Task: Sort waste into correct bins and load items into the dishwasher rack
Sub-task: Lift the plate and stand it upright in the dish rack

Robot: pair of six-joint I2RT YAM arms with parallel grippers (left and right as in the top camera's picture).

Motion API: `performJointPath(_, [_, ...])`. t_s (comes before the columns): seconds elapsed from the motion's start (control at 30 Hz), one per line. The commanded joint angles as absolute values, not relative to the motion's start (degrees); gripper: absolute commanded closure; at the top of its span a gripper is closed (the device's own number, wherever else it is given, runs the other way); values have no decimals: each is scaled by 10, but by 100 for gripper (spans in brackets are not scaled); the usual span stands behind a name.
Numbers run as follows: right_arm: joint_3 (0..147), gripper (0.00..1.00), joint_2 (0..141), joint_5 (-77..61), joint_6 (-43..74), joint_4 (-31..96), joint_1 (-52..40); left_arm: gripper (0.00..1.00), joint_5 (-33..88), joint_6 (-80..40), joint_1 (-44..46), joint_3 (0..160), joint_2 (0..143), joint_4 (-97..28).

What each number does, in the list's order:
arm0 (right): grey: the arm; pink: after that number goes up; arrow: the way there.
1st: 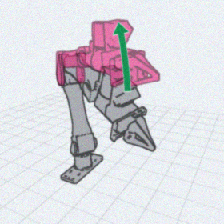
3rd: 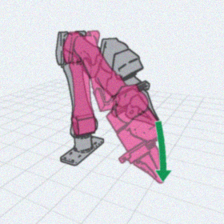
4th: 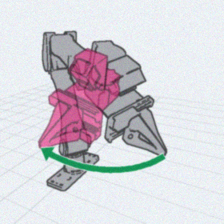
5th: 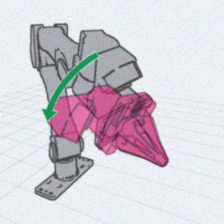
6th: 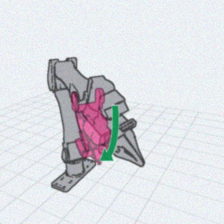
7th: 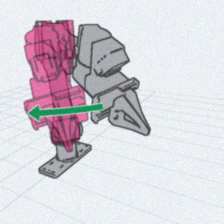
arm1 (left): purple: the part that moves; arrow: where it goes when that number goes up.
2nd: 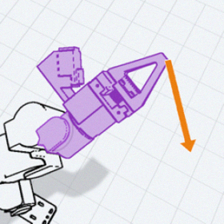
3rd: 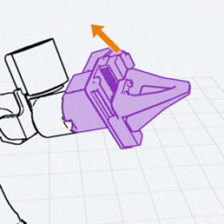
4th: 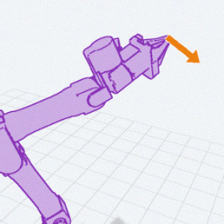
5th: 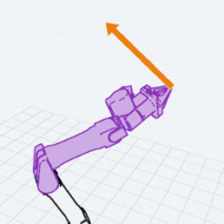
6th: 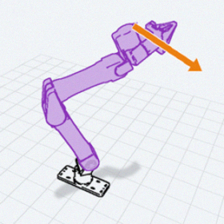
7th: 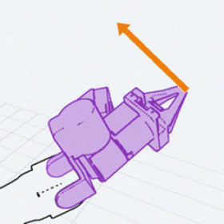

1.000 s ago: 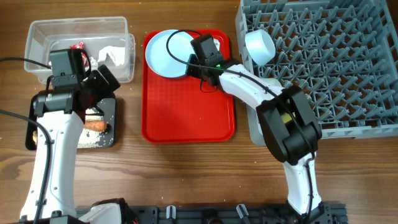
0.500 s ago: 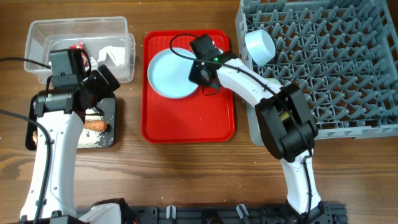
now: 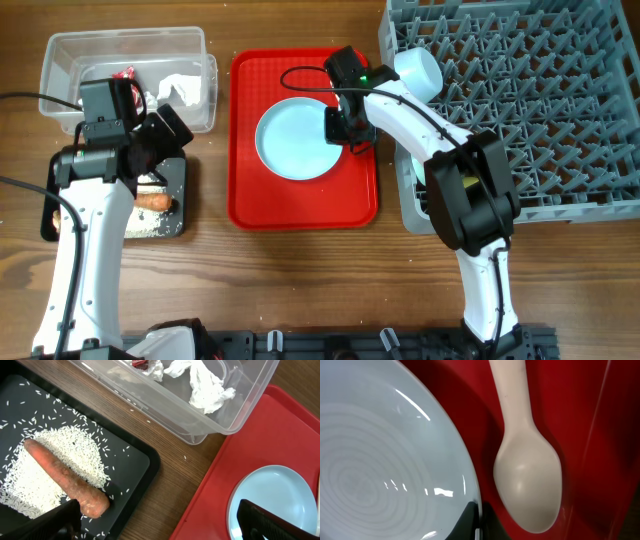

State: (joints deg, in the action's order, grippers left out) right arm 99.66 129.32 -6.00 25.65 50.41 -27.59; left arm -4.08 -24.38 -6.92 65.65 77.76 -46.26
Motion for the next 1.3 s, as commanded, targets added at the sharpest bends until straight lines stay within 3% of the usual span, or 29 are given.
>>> performJointPath(0.0, [997,96,1303,-43,214,516,-278,0,-48,-251,-73,668,767,-461])
performJointPath(0.3, [1000,96,1279,-43,183,538,-277,0,-48,-251,-73,668,767,-461])
performJointPath(0.6, [1006,96,1167,-16,166,567,-276,0,-48,-251,-73,668,767,-461])
performJointPath(1.03, [1006,96,975,190,164,576,-276,0,-48,-251,-73,668,767,-461])
performJointPath(1.27, [1006,96,917,401,156,576,-250,0,-48,-251,-73,668,767,-461])
